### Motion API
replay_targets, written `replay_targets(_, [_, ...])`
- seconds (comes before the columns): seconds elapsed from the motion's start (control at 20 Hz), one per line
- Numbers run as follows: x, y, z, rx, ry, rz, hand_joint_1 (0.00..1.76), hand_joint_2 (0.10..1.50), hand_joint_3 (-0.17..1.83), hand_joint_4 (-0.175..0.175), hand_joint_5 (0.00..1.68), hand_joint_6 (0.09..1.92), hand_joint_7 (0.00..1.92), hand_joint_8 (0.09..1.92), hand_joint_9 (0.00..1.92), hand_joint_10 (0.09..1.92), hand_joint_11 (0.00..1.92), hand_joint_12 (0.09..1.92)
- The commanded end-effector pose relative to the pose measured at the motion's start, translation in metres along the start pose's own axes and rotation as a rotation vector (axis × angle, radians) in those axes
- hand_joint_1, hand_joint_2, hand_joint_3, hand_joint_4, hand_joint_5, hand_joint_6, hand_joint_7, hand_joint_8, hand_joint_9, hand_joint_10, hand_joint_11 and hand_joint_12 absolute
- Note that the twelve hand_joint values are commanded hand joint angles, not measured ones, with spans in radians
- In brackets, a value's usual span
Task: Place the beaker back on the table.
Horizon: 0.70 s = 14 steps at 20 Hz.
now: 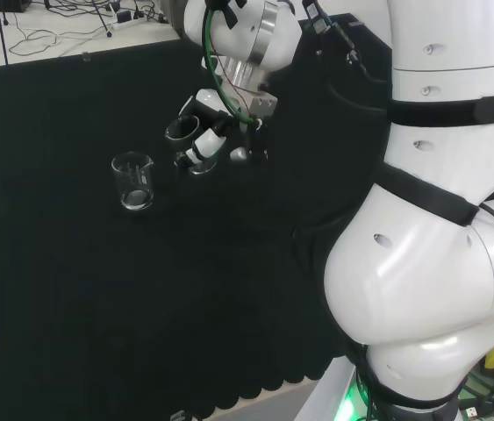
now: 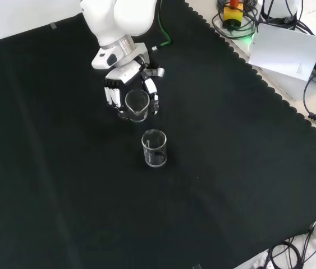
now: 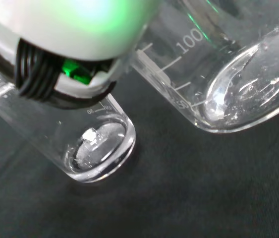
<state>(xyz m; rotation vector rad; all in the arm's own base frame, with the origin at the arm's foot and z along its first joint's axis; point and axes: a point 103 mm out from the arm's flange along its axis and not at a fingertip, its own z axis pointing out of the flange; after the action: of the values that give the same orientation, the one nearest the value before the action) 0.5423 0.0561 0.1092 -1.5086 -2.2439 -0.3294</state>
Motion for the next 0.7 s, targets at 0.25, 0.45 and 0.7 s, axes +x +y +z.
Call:
replay_targets(0.25, [-0.018, 0.004, 0.024, -0.036, 0.08, 0.016, 1.32, 0.63, 0.66, -0.175, 1.31, 0.58, 1.37, 0.55, 1.64, 0.09, 1.18, 0.86])
replay_targets(0.45, [-0.025, 0.004, 0.031, -0.037, 0.115, 0.024, 1.32, 0.63, 0.66, -0.175, 1.31, 0.58, 1.37, 0.54, 1.64, 0.09, 1.18, 0.86])
replay_targets(0.7, [-0.027, 0.007, 0.034, -0.044, 0.147, 0.027, 1.32, 0.63, 0.65, -0.175, 1.31, 0.57, 1.37, 0.53, 1.64, 0.09, 1.19, 0.86])
